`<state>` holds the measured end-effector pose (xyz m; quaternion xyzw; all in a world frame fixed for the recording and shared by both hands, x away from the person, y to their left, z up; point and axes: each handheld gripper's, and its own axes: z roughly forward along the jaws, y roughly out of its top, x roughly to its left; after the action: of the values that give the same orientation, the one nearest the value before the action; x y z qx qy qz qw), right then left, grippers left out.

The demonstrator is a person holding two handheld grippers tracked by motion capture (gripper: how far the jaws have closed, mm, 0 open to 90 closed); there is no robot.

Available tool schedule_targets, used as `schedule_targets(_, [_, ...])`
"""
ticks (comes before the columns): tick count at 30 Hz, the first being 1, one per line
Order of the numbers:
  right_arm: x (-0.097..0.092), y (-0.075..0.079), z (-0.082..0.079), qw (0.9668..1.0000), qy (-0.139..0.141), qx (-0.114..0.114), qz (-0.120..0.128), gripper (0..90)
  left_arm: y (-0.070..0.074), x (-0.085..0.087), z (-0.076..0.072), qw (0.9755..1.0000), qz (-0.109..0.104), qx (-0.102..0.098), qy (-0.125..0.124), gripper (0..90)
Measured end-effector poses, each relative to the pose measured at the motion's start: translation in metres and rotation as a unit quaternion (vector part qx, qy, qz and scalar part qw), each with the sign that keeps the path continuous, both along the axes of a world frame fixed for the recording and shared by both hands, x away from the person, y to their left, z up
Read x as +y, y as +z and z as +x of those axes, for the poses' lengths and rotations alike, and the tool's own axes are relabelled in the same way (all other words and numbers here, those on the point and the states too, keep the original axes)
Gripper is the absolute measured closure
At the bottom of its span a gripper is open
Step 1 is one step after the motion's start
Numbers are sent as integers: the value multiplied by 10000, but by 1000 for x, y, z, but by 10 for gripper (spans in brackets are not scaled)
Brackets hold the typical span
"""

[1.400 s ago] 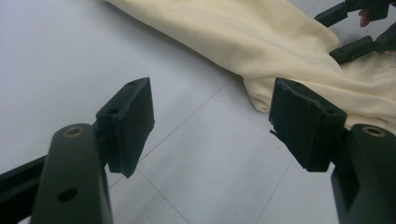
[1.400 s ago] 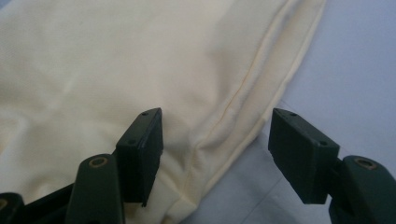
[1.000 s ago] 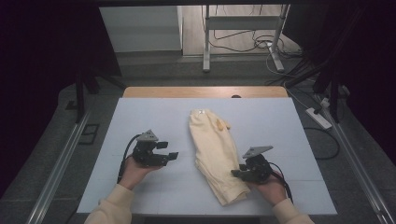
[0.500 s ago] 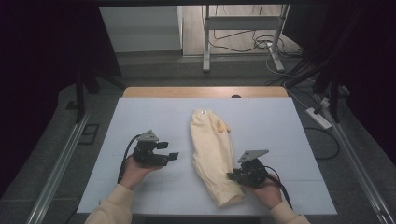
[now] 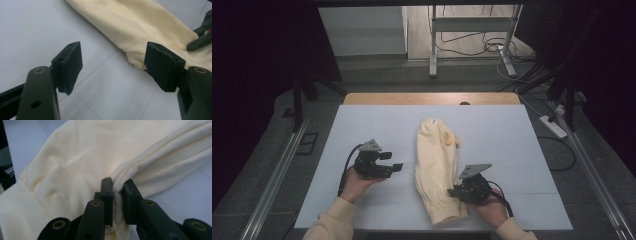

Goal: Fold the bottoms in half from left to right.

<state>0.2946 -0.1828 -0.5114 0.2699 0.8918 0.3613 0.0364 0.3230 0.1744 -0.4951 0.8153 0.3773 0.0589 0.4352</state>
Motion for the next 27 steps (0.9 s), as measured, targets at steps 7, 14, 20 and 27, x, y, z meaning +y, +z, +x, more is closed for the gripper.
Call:
schedule_targets(7, [-17, 5, 5, 9994, -312, -24, -154, 811, 0, -1, 0, 10000, 0, -16, -8, 302])
schedule_targets(14, [-22, -2, 8, 9977, -587, 241, -253, 515, 0, -2, -1, 10000, 22, -22, -33, 301])
schedule_targets(20, [-19, -4, 4, 9982, -427, 401, -162, 640, 0, -3, -1, 9999, 68, -40, -64, 301])
schedule_targets(27, [-12, -8, 0, 9982, -310, 490, 132, 773, 0, -4, -1, 10000, 49, -46, -46, 301])
